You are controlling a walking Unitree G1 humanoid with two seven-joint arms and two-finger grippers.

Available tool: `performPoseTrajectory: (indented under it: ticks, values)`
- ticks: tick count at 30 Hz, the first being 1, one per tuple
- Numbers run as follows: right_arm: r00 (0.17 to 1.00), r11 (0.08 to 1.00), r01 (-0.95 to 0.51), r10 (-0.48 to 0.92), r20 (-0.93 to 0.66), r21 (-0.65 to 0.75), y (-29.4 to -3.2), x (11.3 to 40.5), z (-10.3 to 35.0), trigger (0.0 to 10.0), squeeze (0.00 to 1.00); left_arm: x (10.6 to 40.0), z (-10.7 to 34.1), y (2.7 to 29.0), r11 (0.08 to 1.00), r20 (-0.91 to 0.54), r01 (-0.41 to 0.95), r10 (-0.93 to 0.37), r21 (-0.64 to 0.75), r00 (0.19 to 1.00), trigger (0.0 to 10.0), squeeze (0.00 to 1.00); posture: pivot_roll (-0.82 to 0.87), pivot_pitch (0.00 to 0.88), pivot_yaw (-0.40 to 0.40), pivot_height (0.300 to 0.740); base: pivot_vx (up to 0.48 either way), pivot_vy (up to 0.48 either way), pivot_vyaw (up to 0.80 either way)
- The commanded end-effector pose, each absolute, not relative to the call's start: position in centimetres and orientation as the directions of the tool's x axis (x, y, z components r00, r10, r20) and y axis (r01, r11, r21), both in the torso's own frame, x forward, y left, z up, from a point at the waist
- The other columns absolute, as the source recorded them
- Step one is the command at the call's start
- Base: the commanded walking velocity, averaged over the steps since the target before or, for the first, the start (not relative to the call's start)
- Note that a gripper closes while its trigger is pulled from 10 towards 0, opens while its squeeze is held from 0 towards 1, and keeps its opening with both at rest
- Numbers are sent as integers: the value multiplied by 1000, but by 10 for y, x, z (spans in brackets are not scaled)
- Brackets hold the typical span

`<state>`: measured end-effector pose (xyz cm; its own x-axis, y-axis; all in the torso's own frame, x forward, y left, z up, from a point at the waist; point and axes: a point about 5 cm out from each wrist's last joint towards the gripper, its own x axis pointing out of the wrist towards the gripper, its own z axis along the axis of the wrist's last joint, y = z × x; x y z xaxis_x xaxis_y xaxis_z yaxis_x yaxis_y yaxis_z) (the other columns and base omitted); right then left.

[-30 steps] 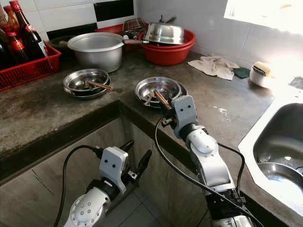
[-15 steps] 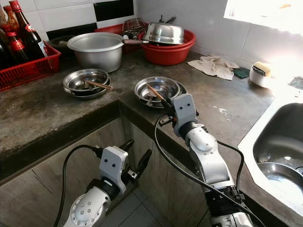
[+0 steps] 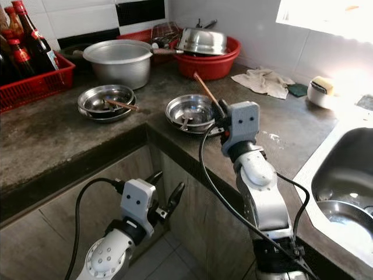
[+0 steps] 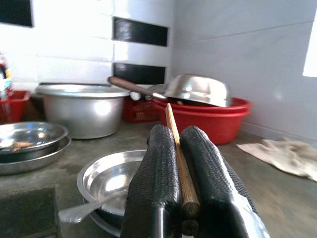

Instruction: Kitchen organization

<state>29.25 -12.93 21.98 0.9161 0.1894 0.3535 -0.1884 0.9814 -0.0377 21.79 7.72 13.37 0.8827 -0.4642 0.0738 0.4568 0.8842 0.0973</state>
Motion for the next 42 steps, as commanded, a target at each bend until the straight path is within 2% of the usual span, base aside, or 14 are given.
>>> performPoseTrajectory:
  ticks: [1,8,12,23,32,37,42]
  values:
    - [916,990,-131,139,377,-47,-134,284,225,0,0,219,134,77,886,71,454,-461,96,885,10000,0,111,25,-57,740,0,0,0]
    - [943,999,15,2,333,-48,-150,256,206,0,0,220,132,77,883,68,462,-468,86,881,10000,0,96,17,-37,740,0,0,0]
    - [953,996,73,-56,299,-44,-153,246,198,0,0,221,131,77,877,63,473,-479,87,876,10000,0,90,9,-32,740,0,0,-788]
    - [966,992,101,-80,247,-76,-147,238,188,0,0,222,131,76,864,64,493,-500,101,864,10000,0,89,0,-25,740,0,464,-785]
    - [966,988,126,-102,237,-87,-147,237,186,0,0,222,126,75,837,26,515,-528,182,849,10000,0,89,0,-18,740,0,-95,-776]
    - [965,987,133,-109,238,-89,-145,236,186,0,0,222,124,76,842,17,513,-523,166,852,10000,0,87,0,-12,740,0,-424,-775]
    - [967,987,127,-100,235,-103,-144,238,186,0,0,226,125,79,865,19,482,-489,144,872,10000,0,89,6,-14,740,0,0,-770]
